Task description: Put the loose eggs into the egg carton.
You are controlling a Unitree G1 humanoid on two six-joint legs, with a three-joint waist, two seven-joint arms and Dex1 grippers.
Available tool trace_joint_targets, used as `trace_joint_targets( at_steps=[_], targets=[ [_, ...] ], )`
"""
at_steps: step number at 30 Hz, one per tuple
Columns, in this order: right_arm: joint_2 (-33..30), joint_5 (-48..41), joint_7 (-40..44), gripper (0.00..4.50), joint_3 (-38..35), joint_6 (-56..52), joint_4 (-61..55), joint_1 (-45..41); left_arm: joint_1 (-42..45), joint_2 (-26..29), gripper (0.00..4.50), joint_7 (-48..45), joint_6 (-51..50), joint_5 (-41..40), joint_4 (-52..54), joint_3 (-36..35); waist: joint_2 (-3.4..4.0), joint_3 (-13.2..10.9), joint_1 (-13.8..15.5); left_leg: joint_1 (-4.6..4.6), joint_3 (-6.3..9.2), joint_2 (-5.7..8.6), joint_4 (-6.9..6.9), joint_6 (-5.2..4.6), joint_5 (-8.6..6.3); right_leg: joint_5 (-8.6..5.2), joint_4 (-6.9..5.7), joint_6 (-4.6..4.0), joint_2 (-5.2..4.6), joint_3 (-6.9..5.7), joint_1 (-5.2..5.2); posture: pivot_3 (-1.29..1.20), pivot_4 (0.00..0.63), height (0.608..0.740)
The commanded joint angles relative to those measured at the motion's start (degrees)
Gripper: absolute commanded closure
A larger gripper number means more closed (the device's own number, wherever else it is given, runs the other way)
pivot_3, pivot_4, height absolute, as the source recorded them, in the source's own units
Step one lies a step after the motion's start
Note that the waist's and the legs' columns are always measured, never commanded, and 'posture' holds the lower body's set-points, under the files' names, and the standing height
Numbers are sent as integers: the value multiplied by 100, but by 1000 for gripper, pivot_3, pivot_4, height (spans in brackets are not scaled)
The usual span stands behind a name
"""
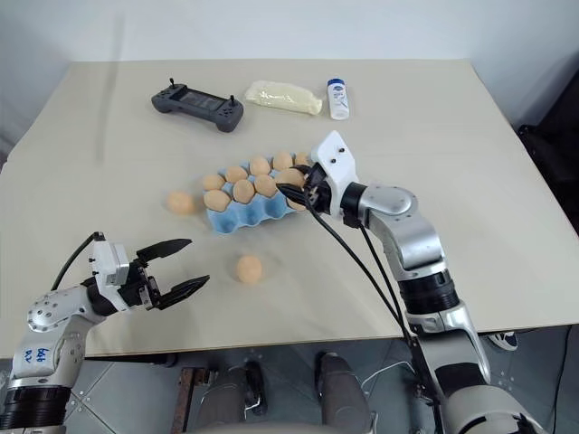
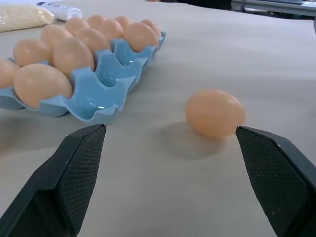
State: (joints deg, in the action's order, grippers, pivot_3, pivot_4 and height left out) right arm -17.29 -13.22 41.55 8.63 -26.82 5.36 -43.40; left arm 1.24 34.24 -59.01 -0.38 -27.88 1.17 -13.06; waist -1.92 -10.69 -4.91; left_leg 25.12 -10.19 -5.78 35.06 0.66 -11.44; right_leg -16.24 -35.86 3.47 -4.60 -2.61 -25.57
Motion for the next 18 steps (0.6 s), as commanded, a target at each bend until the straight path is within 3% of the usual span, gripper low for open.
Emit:
trace_joint_targets(
  at_steps=[1,9,17,18],
  targets=[
    [216,118,-14,2811,94,379,335,-189,50,-40,0,1,133,8,0,-20,0,0,8,4,0,0,0,0,-1,6,0,11,-4,-13,-2,0,150,740],
    [657,364,-9,2811,245,783,1135,-537,12,-76,0,77,152,-6,118,-48,2,-1,4,1,0,-14,1,9,-5,20,-11,35,-2,-63,-4,0,150,740],
    [753,407,99,24,287,670,1093,-541,-73,-79,0,133,147,-36,204,-77,2,-2,4,2,3,-15,1,13,-5,20,-11,31,-5,-69,-4,0,150,740],
    [735,406,110,8,282,655,1047,-525,-85,-80,0,141,146,-39,218,-77,3,-2,5,2,3,-15,1,13,-5,20,-11,31,-5,-70,-4,0,150,740]
  ],
)
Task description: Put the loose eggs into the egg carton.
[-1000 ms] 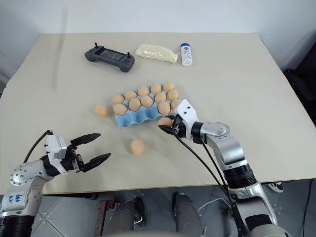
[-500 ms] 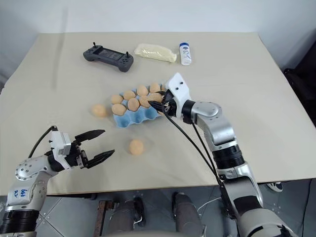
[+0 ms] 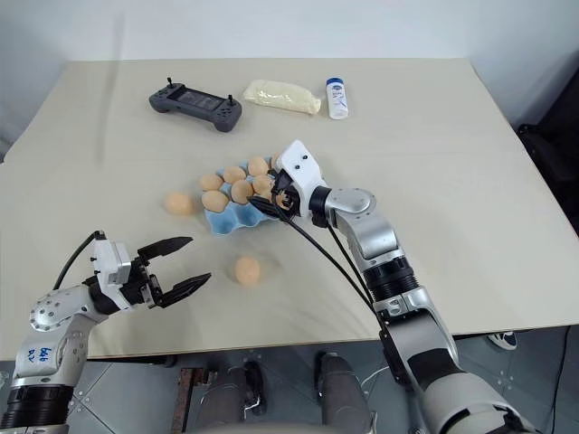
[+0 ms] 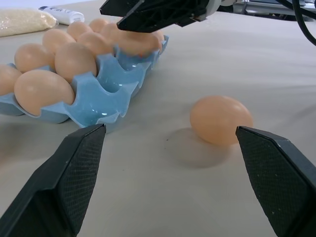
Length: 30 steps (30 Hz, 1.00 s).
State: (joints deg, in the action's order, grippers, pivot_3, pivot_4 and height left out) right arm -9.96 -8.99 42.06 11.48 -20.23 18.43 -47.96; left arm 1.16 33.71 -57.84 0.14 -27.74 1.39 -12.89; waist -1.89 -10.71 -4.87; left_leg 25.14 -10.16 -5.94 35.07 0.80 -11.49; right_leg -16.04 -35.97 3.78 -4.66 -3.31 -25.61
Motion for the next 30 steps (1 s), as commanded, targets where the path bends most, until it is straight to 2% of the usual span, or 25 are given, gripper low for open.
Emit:
trace_joint_targets(
  at_steps=[1,5,13,17,21,24,30],
  targets=[
    [-32,-25,81,8,-14,-30,-323,-48,-90,-29,0,40,91,-57,214,-96,0,0,-1,0,0,-1,0,0,0,0,0,0,0,0,0,0,150,740],
    [-297,-92,288,8,-85,-92,-669,91,-169,-61,0,176,95,-50,360,-120,1,0,4,0,1,-3,0,1,-1,0,0,-1,0,-3,0,0,150,740],
    [-1363,-635,1335,8,-486,195,-1556,811,-588,-246,0,920,-106,-34,1430,-182,0,0,33,2,2,2,-1,0,-4,-1,7,-1,-14,-22,3,0,150,740],
    [-1901,-971,2213,8,-780,845,-1443,1223,-1190,-434,0,1432,-28,57,2060,-403,1,-1,3,-4,1,1,0,0,-4,-1,7,-1,-8,-21,5,0,150,740],
    [-2218,-1481,3077,8,-957,929,-1372,1420,-1644,-596,0,1762,40,158,2420,-560,4,-3,7,-7,7,0,2,0,-4,-5,6,-8,0,-22,5,0,150,740],
    [-2657,-1616,4011,8,-847,917,-1166,1544,-2082,-884,0,2534,-351,423,3016,-577,4,-3,17,-8,21,0,12,1,-4,-13,10,-27,1,-24,10,0,150,740],
    [-2823,-1533,4910,8,-566,1077,-602,1228,-2299,-1429,0,3761,-1299,792,4120,70,4,-3,14,-5,21,16,31,-12,-3,-26,42,-80,-3,-1,23,0,150,740]
  ],
)
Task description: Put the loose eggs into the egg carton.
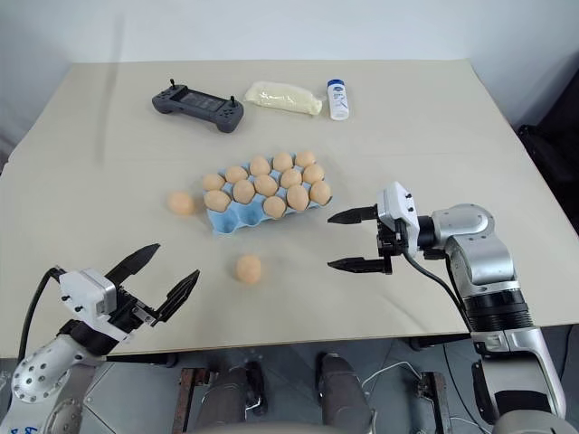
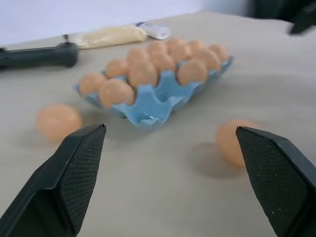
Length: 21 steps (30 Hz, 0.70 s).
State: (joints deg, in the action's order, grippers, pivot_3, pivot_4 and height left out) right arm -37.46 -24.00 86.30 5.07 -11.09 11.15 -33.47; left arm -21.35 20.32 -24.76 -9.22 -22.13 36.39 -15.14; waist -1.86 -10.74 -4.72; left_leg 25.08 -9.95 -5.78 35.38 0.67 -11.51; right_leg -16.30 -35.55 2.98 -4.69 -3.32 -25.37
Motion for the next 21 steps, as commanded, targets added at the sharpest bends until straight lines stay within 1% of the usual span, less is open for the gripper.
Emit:
trace_joint_targets(
  at_steps=[1,3,7,11,17,21],
  targets=[
    [-91,-40,566,8,147,223,191,-274,-1,-121,0,600,-551,313,767,436,0,0,-4,-1,0,3,2,-1,0,1,0,1,1,3,1,0,150,740],
    [-122,-89,620,8,261,305,276,-343,78,-144,0,778,-809,389,943,586,0,0,-4,-1,9,8,14,-1,0,12,2,-2,8,19,0,0,150,740],
    [-6,-63,620,8,417,375,505,-579,325,44,0,947,-1512,612,1215,1002,0,0,-2,-1,49,23,27,-1,-1,22,3,-11,22,32,-2,0,150,740],
    [84,-63,565,8,461,357,503,-645,586,235,0,1005,-2063,734,1302,1272,0,0,0,0,62,26,31,-1,-1,25,3,-13,26,35,-1,0,150,740],
    [92,-124,452,8,448,231,239,-515,1353,459,0,1041,-3014,780,1168,1644,1,-1,30,2,62,24,28,-1,0,26,0,-13,26,34,-2,0,150,740],
    [60,-153,375,8,389,168,98,-439,1919,538,0,1013,-3605,701,1076,1739,2,-1,62,1,62,24,28,-1,0,26,-1,-12,26,34,-2,0,150,740]
  ],
)
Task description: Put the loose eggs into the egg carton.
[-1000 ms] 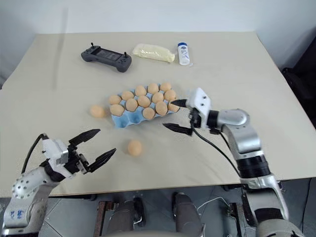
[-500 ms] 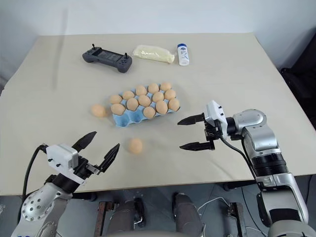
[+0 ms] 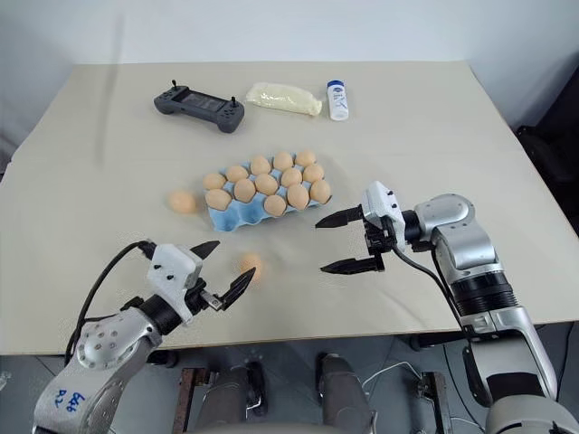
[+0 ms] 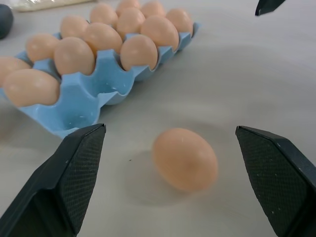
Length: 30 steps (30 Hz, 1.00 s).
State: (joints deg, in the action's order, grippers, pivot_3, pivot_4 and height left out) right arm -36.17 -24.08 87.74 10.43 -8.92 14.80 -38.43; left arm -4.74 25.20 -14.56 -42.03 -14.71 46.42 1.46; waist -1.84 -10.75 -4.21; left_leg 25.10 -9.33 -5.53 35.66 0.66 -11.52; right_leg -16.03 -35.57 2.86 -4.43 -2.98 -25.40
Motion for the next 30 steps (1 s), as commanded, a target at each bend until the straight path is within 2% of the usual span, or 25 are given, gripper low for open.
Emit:
trace_joint_targets(
  at_steps=[1,6,18,21,27,30],
  targets=[
    [-73,-168,220,8,-168,-68,-308,77,374,58,0,-24,-472,-70,41,89,0,0,11,0,0,0,0,0,0,0,0,0,0,0,0,0,150,740],
    [-69,-335,161,8,-317,-140,-474,170,786,33,0,-9,-1132,-154,-139,124,0,0,28,-2,-1,0,0,0,1,5,-6,9,2,2,0,0,150,740],
    [-164,-303,-66,8,-444,-264,-751,363,1205,70,0,-180,-1514,-96,-710,674,0,0,134,0,0,2,15,-1,1,4,-8,5,-3,5,0,0,150,740],
    [-167,-306,-140,0,-465,-293,-834,423,1266,122,609,-191,-1489,-12,-790,770,0,0,134,0,-1,3,14,-1,0,4,-8,5,-3,5,0,0,150,740],
    [-64,-514,-175,0,-701,-214,-795,521,1315,148,2332,-229,-1302,90,-862,797,0,0,135,0,0,1,15,-1,0,4,-9,4,-2,5,0,0,150,740],
    [-74,-455,-164,0,-832,-7,-586,548,1402,20,2649,-195,-1099,99,-859,637,0,0,148,1,0,3,17,-1,0,5,-9,5,-3,5,0,0,150,740]
  ],
)
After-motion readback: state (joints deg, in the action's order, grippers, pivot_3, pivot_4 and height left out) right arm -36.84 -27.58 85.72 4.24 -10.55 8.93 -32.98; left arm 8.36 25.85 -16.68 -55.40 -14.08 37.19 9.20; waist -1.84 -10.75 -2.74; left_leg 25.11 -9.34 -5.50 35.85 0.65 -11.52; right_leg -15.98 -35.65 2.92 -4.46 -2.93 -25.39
